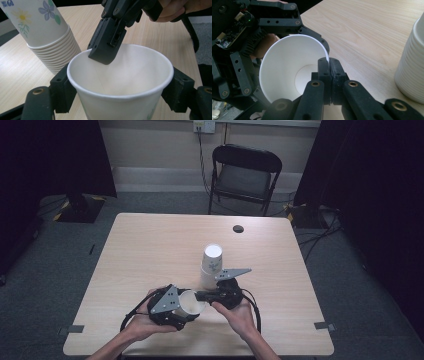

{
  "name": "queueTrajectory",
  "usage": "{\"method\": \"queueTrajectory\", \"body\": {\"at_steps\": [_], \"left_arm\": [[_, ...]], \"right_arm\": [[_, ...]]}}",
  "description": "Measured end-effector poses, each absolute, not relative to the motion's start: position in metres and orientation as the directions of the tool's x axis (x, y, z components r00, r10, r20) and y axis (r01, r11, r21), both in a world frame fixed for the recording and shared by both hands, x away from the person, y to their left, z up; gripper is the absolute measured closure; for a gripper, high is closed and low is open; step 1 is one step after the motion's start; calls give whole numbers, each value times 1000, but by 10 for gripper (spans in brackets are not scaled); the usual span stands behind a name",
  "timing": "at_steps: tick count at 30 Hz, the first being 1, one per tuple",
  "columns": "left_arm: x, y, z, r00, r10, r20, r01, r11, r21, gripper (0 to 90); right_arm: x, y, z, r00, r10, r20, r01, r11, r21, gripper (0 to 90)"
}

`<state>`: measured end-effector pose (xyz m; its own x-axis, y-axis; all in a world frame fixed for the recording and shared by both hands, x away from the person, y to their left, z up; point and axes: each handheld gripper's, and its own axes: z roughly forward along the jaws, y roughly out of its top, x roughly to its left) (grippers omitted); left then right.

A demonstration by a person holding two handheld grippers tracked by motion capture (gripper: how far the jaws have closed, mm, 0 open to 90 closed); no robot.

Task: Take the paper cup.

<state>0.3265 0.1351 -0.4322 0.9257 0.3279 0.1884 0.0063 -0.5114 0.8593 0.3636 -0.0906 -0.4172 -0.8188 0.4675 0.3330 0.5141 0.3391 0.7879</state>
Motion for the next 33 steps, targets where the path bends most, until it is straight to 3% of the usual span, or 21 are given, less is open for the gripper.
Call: {"method": "queueTrajectory", "body": {"at_steps": [13,24,33], "left_arm": [[333,139,-433,934,339,117,61,-472,879,293],[336,143,-430,918,392,63,122,-431,894,320],[342,151,-430,902,432,19,172,-397,902,323]], "right_arm": [[366,-89,-420,-820,476,319,507,344,790,877],[359,-97,-413,-808,534,247,453,298,840,623],[353,-119,-402,-796,564,219,409,236,882,575]]}}
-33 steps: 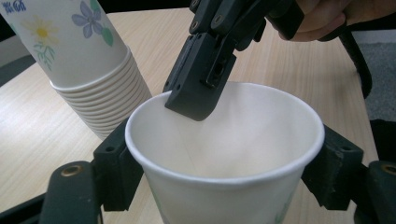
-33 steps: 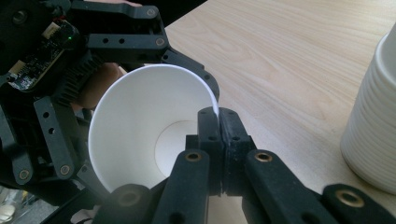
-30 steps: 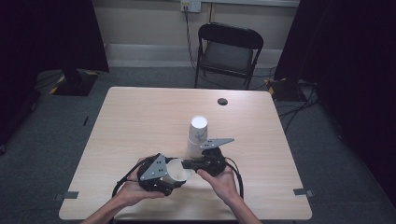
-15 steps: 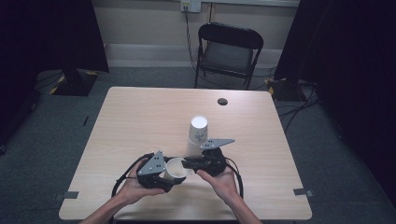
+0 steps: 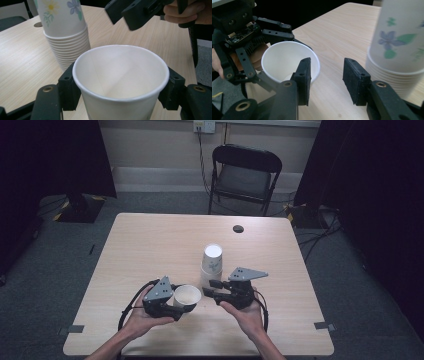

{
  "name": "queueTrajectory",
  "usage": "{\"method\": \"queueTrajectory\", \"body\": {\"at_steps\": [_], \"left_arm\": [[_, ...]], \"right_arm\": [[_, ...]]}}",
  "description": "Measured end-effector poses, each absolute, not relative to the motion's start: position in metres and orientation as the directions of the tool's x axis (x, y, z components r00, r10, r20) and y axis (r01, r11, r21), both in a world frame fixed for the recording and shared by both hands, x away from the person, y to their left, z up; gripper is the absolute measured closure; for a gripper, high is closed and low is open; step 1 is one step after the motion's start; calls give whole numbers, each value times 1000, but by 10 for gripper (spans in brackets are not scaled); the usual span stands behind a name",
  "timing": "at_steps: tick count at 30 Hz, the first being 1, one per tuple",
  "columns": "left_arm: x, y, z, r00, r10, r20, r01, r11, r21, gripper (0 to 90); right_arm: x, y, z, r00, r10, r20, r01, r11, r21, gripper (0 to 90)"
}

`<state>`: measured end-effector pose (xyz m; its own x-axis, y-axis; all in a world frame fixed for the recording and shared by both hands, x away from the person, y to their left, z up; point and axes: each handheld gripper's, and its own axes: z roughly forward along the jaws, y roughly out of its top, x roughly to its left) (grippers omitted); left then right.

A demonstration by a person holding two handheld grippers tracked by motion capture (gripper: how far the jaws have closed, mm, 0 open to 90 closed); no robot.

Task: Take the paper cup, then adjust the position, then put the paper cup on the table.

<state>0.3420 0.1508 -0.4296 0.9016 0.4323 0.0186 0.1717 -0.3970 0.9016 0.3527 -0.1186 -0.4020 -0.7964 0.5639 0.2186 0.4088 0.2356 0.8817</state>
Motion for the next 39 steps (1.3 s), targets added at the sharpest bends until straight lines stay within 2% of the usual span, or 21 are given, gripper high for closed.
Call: {"method": "queueTrajectory", "body": {"at_steps": [11,21,33,39], "left_arm": [[352,168,-427,868,497,1,200,-352,914,333],[366,185,-425,827,562,-17,229,-308,923,333],[389,199,-427,769,639,20,219,-293,931,332],[411,206,-431,723,691,7,251,-273,929,334]], "right_arm": [[350,-160,-418,-730,652,203,434,214,875,496],[352,-185,-436,-670,729,140,452,252,856,407],[367,-200,-465,-604,788,118,552,306,776,227],[373,-204,-478,-592,800,98,575,335,746,203]]}}
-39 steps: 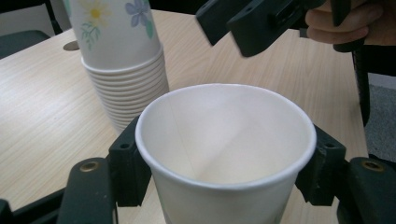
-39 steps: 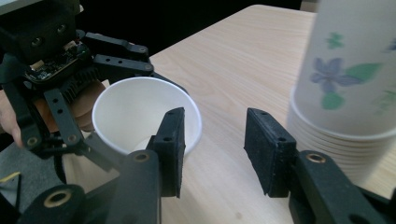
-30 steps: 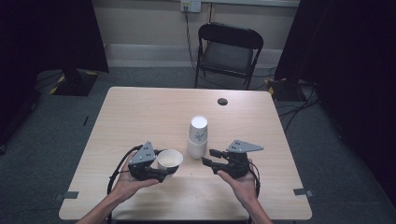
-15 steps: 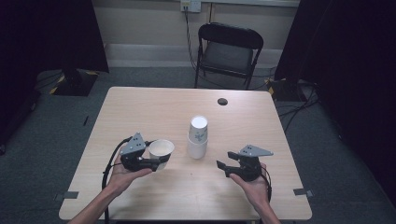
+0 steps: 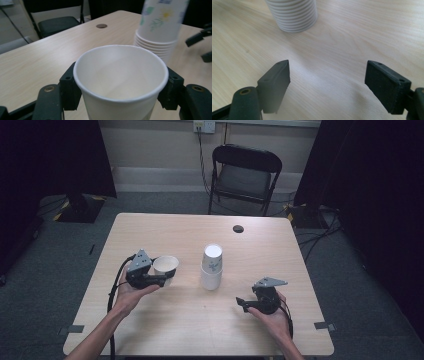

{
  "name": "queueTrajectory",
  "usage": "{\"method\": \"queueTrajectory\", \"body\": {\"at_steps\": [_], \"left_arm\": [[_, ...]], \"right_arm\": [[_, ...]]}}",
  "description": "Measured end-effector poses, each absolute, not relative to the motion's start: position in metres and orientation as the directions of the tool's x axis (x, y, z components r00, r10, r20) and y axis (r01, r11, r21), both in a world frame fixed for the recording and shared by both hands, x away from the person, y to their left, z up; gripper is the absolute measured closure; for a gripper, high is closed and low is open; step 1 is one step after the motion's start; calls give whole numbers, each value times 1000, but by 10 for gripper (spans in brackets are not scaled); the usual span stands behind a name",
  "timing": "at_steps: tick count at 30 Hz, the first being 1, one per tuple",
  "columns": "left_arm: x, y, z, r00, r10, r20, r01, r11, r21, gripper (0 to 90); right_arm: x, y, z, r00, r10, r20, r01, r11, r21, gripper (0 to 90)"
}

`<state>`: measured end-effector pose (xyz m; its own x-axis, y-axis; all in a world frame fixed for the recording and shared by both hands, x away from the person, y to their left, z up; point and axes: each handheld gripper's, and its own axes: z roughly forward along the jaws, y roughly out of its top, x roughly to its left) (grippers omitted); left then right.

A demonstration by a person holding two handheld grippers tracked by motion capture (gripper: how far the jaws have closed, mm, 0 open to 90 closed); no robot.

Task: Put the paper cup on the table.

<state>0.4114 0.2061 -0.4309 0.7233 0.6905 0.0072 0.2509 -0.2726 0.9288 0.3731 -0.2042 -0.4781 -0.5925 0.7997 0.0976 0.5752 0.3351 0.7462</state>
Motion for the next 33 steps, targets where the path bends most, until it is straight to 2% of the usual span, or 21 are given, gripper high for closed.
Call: {"method": "queueTrajectory", "body": {"at_steps": [9,18,20,27,29,33], "left_arm": [[432,211,-449,676,737,16,276,-274,921,337],[446,216,-465,642,766,1,309,-260,915,337],[447,218,-466,632,775,20,298,-267,917,337],[450,220,-474,624,782,3,319,-258,912,330],[448,218,-476,637,770,30,310,-291,905,324],[447,217,-476,634,773,15,320,-280,905,313]], "right_arm": [[381,-211,-491,-561,825,65,613,362,703,198],[378,-205,-496,-558,830,-6,582,397,709,150],[377,-205,-497,-554,832,-4,579,389,717,140],[375,-206,-499,-555,832,-4,565,380,732,137],[375,-206,-499,-553,833,-4,566,379,732,137],[375,-206,-499,-550,835,-5,567,378,732,137]]}}
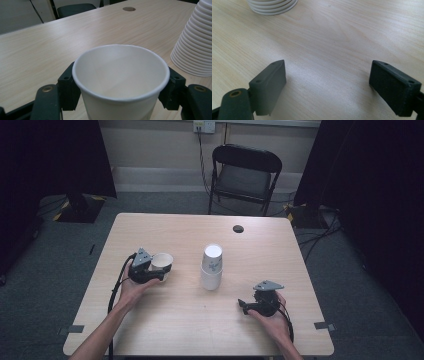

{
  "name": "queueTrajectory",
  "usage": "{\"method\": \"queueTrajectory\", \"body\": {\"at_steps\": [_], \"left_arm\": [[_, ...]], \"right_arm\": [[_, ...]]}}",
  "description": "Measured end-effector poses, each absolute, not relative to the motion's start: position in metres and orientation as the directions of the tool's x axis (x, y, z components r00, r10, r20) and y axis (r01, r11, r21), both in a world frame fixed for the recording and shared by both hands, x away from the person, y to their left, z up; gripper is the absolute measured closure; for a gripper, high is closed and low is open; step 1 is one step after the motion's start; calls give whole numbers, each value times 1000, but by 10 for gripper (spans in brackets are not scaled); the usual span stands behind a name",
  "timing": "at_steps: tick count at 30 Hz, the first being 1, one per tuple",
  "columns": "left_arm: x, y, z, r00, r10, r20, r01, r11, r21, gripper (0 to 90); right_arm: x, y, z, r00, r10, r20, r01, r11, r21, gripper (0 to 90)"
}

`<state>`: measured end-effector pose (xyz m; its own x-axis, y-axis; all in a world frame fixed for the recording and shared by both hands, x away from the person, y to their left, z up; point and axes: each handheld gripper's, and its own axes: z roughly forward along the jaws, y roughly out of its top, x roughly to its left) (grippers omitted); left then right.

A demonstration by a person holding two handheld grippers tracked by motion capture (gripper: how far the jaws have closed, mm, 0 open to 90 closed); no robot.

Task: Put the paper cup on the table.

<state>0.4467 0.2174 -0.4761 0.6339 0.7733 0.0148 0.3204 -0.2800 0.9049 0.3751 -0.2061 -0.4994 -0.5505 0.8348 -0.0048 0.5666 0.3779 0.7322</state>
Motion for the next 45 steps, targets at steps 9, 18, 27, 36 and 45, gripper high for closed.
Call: {"method": "queueTrajectory", "body": {"at_steps": [9,18,27,36,45], "left_arm": [[444,221,-479,634,774,-3,383,-310,870,212],[444,220,-479,618,786,3,394,-314,864,161],[438,223,-478,625,781,-4,418,-330,847,157],[426,222,-472,613,790,-8,446,-337,829,157],[411,226,-465,613,790,-2,447,-345,825,157]], "right_arm": [[375,-206,-499,-546,838,-5,568,375,732,138],[375,-206,-499,-545,839,-6,569,375,732,137],[374,-205,-499,-538,843,-6,571,370,733,138],[374,-205,-499,-538,843,-6,571,369,733,138],[375,-205,-499,-541,841,-7,569,372,733,137]]}}
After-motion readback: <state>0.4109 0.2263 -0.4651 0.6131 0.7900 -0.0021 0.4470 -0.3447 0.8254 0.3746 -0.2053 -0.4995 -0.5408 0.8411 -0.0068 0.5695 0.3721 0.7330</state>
